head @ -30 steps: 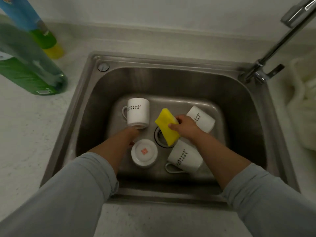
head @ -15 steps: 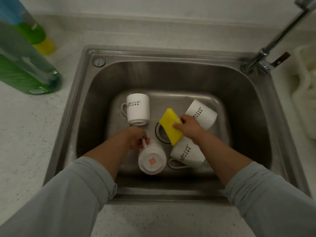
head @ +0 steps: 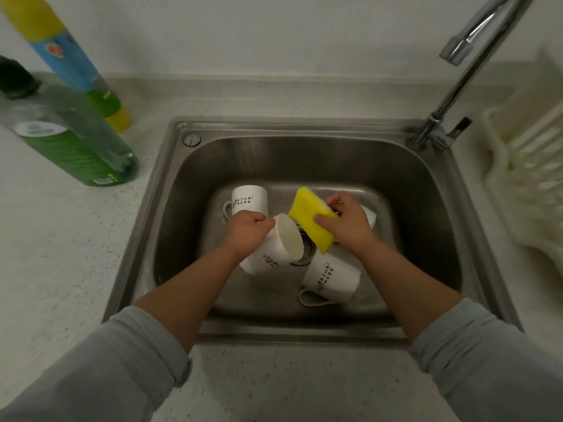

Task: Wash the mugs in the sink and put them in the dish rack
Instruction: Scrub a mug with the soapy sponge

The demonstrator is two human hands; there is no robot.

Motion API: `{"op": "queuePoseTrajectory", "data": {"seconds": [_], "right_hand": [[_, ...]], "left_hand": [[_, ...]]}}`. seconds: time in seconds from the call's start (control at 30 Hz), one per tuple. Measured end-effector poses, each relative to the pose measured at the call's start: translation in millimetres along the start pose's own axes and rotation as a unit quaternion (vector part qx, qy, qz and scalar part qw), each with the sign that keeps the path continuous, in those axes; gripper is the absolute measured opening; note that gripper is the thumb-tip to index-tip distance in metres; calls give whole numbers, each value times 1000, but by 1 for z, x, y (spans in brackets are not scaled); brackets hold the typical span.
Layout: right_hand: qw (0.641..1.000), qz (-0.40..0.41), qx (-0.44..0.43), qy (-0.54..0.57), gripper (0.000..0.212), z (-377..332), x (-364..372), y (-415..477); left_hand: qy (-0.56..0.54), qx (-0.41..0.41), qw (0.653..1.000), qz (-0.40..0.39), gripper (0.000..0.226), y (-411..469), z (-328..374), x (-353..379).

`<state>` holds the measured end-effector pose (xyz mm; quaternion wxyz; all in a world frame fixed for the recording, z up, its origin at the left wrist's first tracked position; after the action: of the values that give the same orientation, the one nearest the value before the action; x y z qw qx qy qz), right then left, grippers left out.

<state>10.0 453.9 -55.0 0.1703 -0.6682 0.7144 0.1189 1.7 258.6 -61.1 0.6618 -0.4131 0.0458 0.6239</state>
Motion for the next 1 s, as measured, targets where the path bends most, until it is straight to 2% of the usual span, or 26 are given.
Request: {"op": "queuePoseTrajectory", "data": {"seconds": [0.07,0.13,0.23,0.33,0.47,0.6,0.7,0.77,0.83,0.87,0.97,1.0], "right_hand": [[997,11,-70,-1,32,-11,-7,-6],[987,5,-153,-44,27,-24,-13,-16],[933,-44,-302,-191,27,-37,-15,-31],[882,-87,-363,-288,31,-39,-7,-48],[857,-124,-390,-313,41,-52,-1,-57],[823,-245,-384,-340,40,-79,3,-56],[799,-349,-329,-364,40,-97,8,-59],[811,-431,-242,-314,42,-103,6,-57],[822,-456,-186,-286,58,-108,5,-54],[822,-457,-183,-284,64,-111,5,-54],[844,-405,-231,-265,45,-113,6,-54],[856,-381,-244,-250,44,-112,4,-54]], "left_hand": [[-38,47,997,48,44,-9,9,-4],[-83,92,988,94,40,-16,17,-7],[-128,123,975,134,30,-23,26,-10],[-181,153,962,135,27,-28,32,-13],[-173,242,947,119,28,-36,43,-20],[-122,349,921,119,38,-49,61,-23],[-85,436,885,140,37,-59,77,-23],[-81,465,869,145,37,-62,83,-25],[-112,464,867,147,38,-60,85,-30],[-126,463,864,151,38,-58,86,-33],[-141,451,862,184,38,-52,87,-41],[-151,434,867,194,38,-48,85,-44]]}}
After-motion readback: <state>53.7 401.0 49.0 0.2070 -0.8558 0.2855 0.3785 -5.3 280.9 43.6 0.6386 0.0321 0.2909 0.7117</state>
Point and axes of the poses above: each hand's wrist, its own y-axis towards the middle knuckle, its own x-axis out of the palm, z = x × y, the point moved 1 cm from there along y, towards the middle knuckle, and after that the axes turned 11 degrees about -x, right-handed, at the moved point
